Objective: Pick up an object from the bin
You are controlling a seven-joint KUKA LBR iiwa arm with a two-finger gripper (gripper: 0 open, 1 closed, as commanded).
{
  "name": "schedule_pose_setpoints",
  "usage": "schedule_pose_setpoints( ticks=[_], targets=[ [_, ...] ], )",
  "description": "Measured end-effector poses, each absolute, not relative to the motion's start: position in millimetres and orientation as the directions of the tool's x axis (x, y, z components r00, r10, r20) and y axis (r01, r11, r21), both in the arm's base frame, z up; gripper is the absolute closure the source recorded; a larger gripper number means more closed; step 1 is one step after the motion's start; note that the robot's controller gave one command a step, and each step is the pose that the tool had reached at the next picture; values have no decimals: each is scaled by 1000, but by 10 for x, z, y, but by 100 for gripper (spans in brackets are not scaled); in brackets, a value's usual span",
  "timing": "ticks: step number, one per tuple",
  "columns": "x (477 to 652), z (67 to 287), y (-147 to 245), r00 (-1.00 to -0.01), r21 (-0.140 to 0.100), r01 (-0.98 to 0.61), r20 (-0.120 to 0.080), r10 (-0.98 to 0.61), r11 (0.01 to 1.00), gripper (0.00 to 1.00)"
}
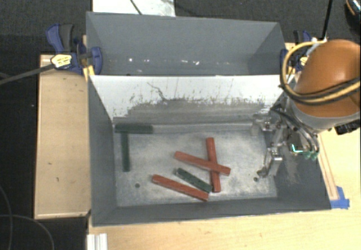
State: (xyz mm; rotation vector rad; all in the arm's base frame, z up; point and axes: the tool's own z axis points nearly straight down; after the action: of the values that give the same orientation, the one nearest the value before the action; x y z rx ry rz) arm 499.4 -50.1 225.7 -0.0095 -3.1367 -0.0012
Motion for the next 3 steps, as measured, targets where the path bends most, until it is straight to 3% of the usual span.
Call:
schedule_pose_setpoints(
  ticks=[1, 2, 3],
  targets=[
    [5190, 670, -38, -984, 2, -176, 1, -176, 984, 0],
    [5592, 708, 573, -996, 3, -90, -6, -90, 996, 0],
    [5582, 707, 538, -996, 0, -89, -4, -89, 996, 100]
  ],
)
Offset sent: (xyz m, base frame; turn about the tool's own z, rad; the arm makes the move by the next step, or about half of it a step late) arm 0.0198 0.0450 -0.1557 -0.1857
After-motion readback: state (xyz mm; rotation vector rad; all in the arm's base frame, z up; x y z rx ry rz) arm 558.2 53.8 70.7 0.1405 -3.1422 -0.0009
